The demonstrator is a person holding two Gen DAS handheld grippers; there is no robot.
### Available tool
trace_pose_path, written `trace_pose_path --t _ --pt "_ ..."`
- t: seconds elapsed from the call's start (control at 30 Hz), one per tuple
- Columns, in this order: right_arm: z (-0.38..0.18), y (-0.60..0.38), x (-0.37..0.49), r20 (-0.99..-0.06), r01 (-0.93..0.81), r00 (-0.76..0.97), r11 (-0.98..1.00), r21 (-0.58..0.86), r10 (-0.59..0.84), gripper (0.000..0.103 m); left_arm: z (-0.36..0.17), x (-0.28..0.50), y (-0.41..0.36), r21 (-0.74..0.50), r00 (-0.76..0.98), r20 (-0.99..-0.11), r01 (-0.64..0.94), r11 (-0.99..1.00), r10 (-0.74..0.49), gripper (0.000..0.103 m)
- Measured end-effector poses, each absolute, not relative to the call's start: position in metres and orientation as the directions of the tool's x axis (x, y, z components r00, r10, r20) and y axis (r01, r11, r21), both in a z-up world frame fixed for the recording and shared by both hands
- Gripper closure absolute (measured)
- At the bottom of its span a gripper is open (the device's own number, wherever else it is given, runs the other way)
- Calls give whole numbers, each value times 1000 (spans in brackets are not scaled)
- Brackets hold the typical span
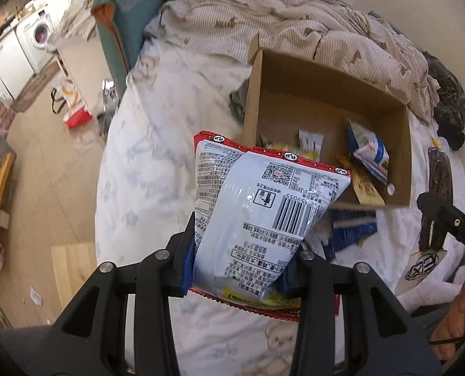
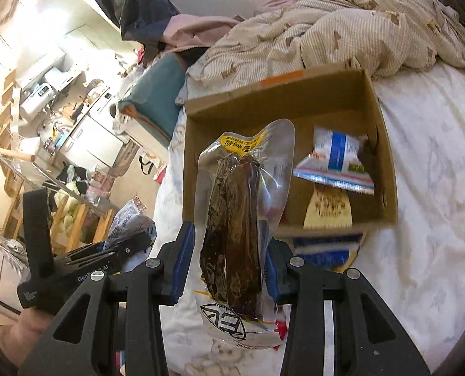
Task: Organize snacks
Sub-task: 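Lift the chip bag with the left tool while the right tool carries the jerky toward the box, then lower the chip bag into the box with the left tool while the right tool drops the jerky in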
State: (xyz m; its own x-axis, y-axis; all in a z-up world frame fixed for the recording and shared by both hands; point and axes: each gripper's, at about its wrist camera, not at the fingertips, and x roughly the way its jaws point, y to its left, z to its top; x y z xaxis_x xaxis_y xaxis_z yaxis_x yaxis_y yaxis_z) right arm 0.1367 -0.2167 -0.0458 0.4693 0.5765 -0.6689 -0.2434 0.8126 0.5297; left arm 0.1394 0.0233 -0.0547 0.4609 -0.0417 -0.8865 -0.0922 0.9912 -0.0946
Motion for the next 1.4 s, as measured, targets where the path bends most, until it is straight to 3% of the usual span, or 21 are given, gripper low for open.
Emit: trace_pose_path --t 0.63,0.9,1.27,1.33,1.4 --pt "-76 -216 223 -715 -172 451 838 518 535 61 -69 237 -30 -22 548 -836 38 999 -39 67" --pt "-95 -221 255 -731 -127 438 841 526 523 61 -75 251 -50 37 580 -815 85 996 -19 67" --pt "-109 -227 265 -735 -61 420 825 561 532 54 -74 253 -53 16 585 -809 105 994 -49 65" --pt "-110 -228 265 -736 -58 419 824 563 532 53 -75 254 -53 1 576 -815 115 993 -66 63" --pt "-110 -230 265 -732 -52 424 821 569 534 52 -76 254 -54 -23 560 -824 123 992 -88 54"
